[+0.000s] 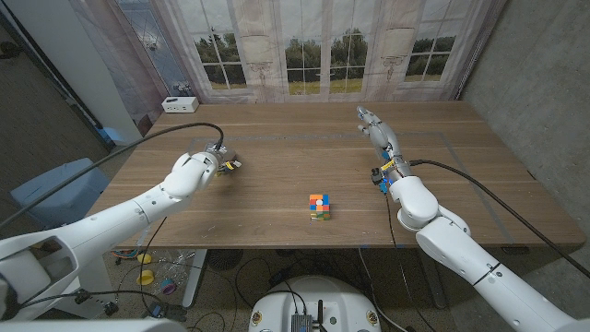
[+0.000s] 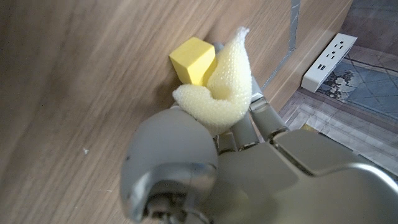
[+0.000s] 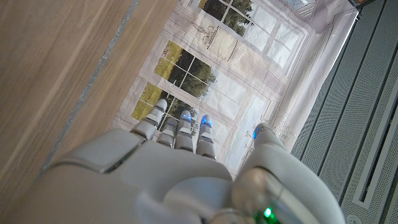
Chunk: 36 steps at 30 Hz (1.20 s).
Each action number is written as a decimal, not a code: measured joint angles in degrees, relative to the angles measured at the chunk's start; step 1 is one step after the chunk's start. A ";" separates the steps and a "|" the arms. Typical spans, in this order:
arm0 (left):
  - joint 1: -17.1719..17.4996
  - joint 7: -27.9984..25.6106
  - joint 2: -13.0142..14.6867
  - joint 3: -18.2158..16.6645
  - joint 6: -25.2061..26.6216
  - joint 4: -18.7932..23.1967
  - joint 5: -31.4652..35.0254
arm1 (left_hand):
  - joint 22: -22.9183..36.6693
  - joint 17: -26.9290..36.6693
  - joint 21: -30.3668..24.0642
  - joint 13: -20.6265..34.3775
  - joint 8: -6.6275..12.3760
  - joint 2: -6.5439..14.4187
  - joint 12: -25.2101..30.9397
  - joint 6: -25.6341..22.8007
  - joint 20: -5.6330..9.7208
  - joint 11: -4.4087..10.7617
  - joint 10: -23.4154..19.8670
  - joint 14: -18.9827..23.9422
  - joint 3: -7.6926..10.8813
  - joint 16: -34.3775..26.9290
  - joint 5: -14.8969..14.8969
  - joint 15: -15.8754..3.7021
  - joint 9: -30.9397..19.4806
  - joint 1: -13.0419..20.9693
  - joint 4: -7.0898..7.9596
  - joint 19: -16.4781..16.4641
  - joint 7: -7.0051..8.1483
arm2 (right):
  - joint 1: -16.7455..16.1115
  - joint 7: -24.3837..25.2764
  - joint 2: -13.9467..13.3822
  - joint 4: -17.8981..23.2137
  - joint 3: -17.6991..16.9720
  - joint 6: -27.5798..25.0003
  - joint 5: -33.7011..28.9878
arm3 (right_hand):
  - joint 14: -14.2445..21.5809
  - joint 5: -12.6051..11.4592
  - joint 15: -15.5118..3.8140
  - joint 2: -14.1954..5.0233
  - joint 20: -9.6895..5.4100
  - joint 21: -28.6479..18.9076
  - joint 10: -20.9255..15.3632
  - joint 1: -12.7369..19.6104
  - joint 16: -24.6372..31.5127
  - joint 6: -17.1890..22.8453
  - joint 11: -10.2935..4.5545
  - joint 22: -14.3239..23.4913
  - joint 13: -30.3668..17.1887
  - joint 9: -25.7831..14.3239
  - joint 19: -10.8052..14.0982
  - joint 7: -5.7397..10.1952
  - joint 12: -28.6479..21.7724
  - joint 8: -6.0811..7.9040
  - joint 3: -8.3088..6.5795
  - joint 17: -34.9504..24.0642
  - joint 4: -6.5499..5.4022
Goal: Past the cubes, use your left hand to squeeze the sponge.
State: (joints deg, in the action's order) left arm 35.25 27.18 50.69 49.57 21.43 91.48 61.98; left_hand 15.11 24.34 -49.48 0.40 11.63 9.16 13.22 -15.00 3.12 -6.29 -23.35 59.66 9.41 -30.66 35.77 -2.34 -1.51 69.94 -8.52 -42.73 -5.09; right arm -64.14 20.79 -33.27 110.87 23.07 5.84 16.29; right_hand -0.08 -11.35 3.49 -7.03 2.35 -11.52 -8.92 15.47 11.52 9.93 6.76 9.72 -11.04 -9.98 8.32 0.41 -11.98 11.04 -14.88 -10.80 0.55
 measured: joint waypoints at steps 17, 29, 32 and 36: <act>3.37 -6.66 0.24 -0.23 1.40 -1.19 1.04 | 1.02 5.61 -14.65 0.00 0.01 0.28 0.04 2.60 0.70 -3.57 2.94 5.12 0.91 -1.95 -2.19 3.59 0.00 7.40 -0.91 -7.44 -3.83 | -0.63 1.99 -0.22 1.45 -0.17 -1.41 -1.58 | 0.29 0.00 -0.12 -0.23 -0.30 0.00 -0.51 -0.23 0.00 0.40 -0.11 0.00 0.00 0.00 0.30 -0.40 0.00 0.00 -0.44 0.00 0.05; 9.95 -23.52 1.56 -5.77 6.04 2.61 -2.77 | -0.20 3.54 -15.35 17.08 13.49 -8.17 22.11 -33.26 4.20 5.95 -28.92 11.73 0.82 -0.50 -23.69 -2.91 -0.01 11.46 -0.86 -9.45 -1.21 | -1.18 3.07 0.14 1.78 -0.28 -1.06 -2.91 | 0.80 0.00 -0.22 -0.22 -0.27 0.00 -0.52 -0.22 0.00 0.40 -0.09 0.00 0.00 0.00 0.32 -0.40 0.00 0.00 -0.44 0.01 0.05; 10.23 -27.06 1.83 -6.85 6.86 3.82 -2.69 | -0.47 3.58 -15.53 23.13 19.76 -8.23 27.90 -44.54 4.30 8.27 -31.20 14.62 0.89 -0.58 -24.96 -6.15 -5.10 11.37 -0.46 -9.56 2.17 | -1.36 3.23 0.19 1.79 -0.36 -0.63 -3.24 | 0.91 0.00 -0.12 -0.22 -0.19 0.00 -0.71 -0.22 0.00 0.40 0.10 0.00 0.00 0.00 0.40 -0.40 0.00 0.00 -0.44 0.01 0.05; 10.30 -32.91 2.09 -8.16 8.35 5.36 -1.98 | -0.72 3.60 -15.90 23.13 19.75 -7.88 28.38 -46.05 4.31 8.97 -31.89 15.51 0.82 -0.58 -24.99 -6.77 -5.10 11.67 -0.39 -9.56 2.99 | -1.89 3.52 0.24 1.92 -0.60 -0.07 -3.64 | 1.03 0.00 0.01 -0.22 -0.19 0.00 -0.71 -0.22 0.00 0.40 0.10 0.00 0.00 0.00 0.40 -0.40 0.00 0.00 -0.44 0.01 0.05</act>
State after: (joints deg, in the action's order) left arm 45.55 -5.73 52.79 41.40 29.77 96.84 60.00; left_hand 14.39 27.94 -65.39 23.53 31.38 1.28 41.60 -61.05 7.43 2.68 -55.24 75.17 10.23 -31.24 10.78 -9.11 -6.61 81.61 -8.91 -52.29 -2.10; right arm -66.03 24.32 -33.04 112.79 22.47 5.77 12.65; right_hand 0.96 -11.35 3.50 -7.26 2.16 -11.52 -9.63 15.25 11.52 10.33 6.86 9.72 -11.04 -9.99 8.71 0.01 -11.98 11.04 -15.31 -10.79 0.60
